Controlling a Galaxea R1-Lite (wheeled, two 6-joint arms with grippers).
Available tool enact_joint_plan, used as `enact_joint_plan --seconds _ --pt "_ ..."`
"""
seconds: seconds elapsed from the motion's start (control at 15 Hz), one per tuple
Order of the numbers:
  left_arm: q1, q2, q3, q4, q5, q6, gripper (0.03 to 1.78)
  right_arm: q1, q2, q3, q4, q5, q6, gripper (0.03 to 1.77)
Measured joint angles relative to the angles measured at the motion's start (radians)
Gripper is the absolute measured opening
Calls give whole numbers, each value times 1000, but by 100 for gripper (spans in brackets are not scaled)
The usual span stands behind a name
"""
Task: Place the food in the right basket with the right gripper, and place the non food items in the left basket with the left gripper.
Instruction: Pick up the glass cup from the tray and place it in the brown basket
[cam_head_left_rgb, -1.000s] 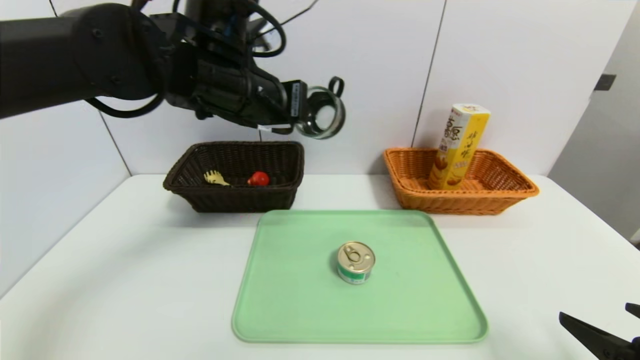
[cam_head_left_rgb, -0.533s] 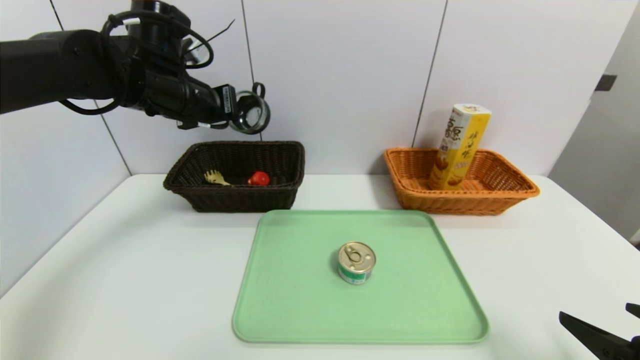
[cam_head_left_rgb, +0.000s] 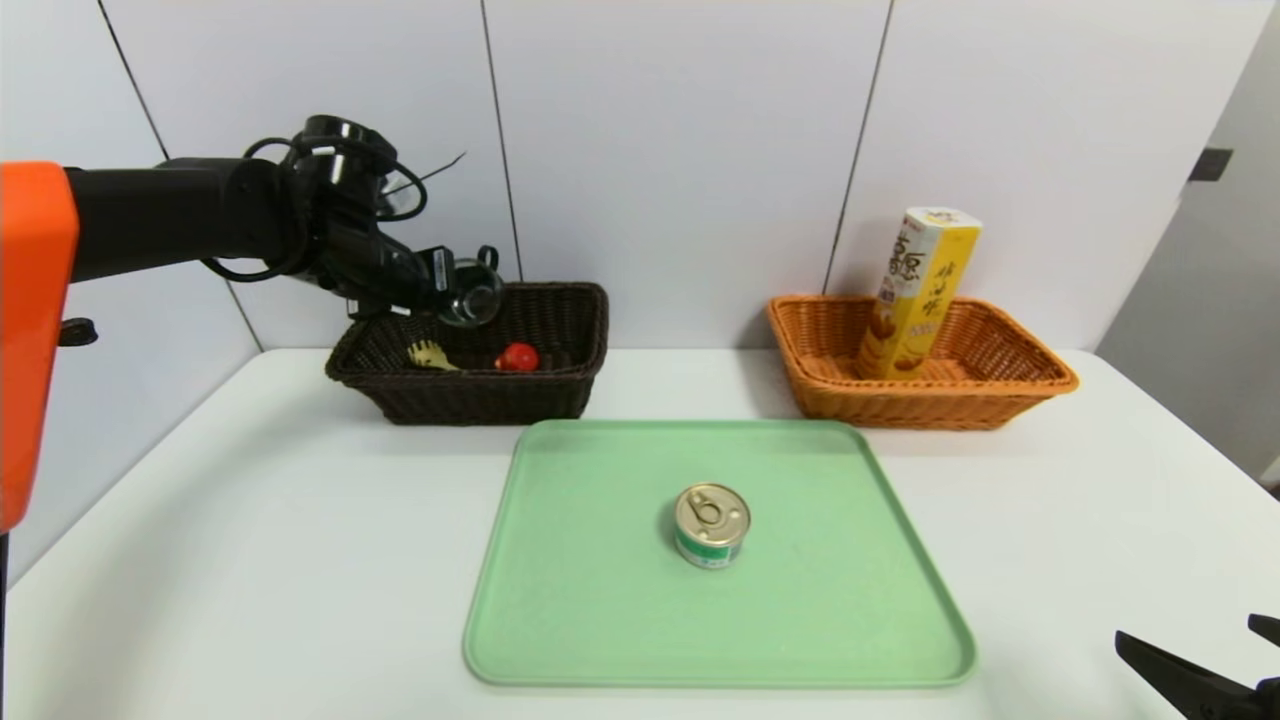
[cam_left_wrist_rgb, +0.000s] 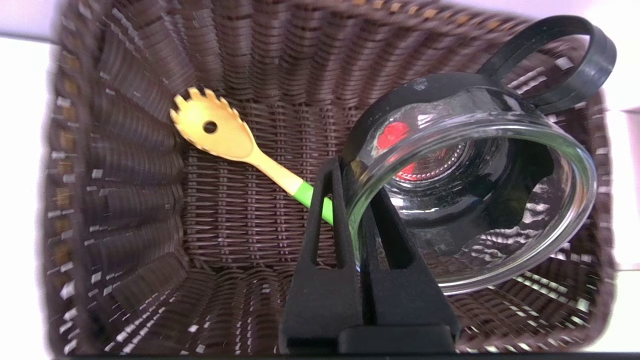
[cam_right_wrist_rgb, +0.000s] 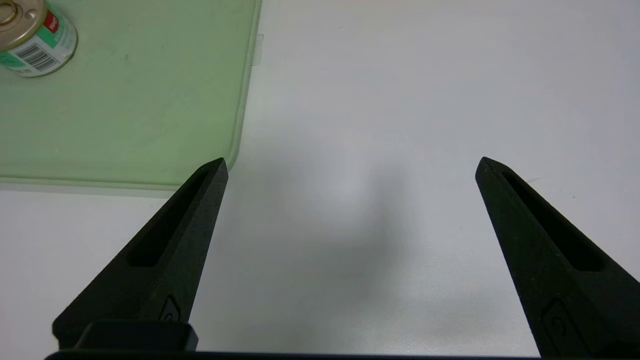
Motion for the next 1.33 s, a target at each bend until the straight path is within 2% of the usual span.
enact_joint_plan --seconds 0.6,1.27,1.33 --pt "18 100 -1 -1 0 -7 9 0 10 1 0 34 2 171" --pt "18 106 -1 0 3 -6 9 0 9 4 0 34 3 171" --pt "17 106 -1 1 5 -6 28 0 7 4 0 34 3 171"
